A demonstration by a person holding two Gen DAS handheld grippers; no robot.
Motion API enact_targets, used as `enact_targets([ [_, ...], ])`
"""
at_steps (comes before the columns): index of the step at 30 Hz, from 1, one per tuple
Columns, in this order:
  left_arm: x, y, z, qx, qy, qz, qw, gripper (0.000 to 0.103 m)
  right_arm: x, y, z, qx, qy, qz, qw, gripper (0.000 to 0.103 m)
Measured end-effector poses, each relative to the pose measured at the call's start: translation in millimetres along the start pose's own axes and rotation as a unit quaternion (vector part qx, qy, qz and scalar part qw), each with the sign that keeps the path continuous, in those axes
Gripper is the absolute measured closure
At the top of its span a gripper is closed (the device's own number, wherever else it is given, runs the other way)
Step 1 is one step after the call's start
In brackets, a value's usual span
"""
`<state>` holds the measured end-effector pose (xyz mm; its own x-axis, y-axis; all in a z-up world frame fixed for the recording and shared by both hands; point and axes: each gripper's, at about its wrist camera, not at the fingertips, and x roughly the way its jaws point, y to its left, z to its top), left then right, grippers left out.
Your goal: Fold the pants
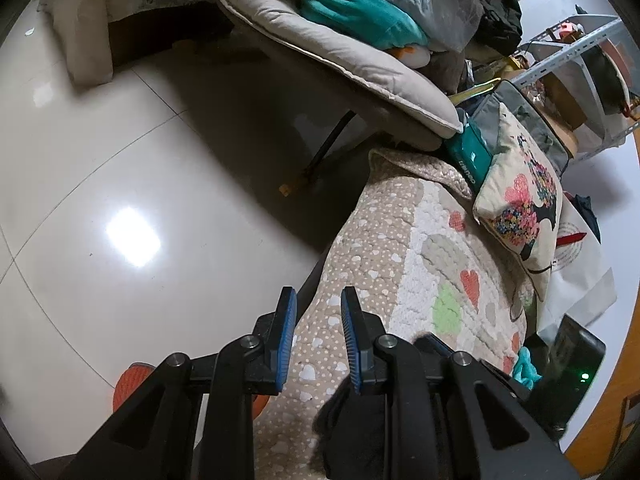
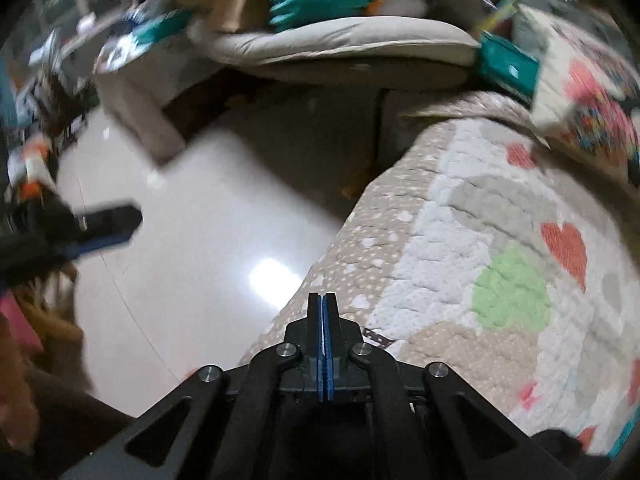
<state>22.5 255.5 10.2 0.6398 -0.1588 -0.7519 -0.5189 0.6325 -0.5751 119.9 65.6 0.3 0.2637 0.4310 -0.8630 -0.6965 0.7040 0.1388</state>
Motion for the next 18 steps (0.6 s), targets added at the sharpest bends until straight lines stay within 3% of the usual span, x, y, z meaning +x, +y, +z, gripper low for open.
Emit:
enact_targets([
  [1,-0.3,0.7,0.0,-0.001,0.000,0.000,1.0000,0.081,-4.4,-3.8,-6.1,0.000,0.005,0.006,1.000,0.083],
  [2,-0.5,0.6,0.0,-0.004,-0.001,-0.001,1.0000,0.081,-8.7,-7.0,-13.0,-0.013,0.010,0.004,1.000,0.061],
  [4,-0.5,-1.5,-0.9,-0.005,-0.002,-0.003,1.0000,0.077,-13.3,-2.8,-24.2,-0.049,0.012,-0.010,0.999,0.047],
  [9,1.0,-8.6,-5.1,0.011,0.000,0.000,0.9999,0.076,2.2,20.8,-41.4,-0.123,0.037,0.002,0.992,0.047],
  [12,-0.3,-3.0,-3.0,0.001,-0.002,0.004,1.0000,0.076,18.8,38.2,-50.7,-0.172,0.052,-0.013,0.984,0.048],
  [13,-0.8,-1.7,-2.0,-0.003,-0.002,0.003,1.0000,0.076,25.9,40.6,-53.1,-0.186,0.061,-0.027,0.980,0.052],
  [15,-2.6,0.4,-1.2,-0.008,-0.002,-0.003,1.0000,0.076,32.4,37.8,-54.9,-0.186,0.078,-0.033,0.979,0.090],
  [18,-3.5,-0.5,-1.4,-0.008,-0.002,-0.008,0.9999,0.076,24.0,30.1,-49.3,-0.161,0.067,-0.028,0.984,0.094],
])
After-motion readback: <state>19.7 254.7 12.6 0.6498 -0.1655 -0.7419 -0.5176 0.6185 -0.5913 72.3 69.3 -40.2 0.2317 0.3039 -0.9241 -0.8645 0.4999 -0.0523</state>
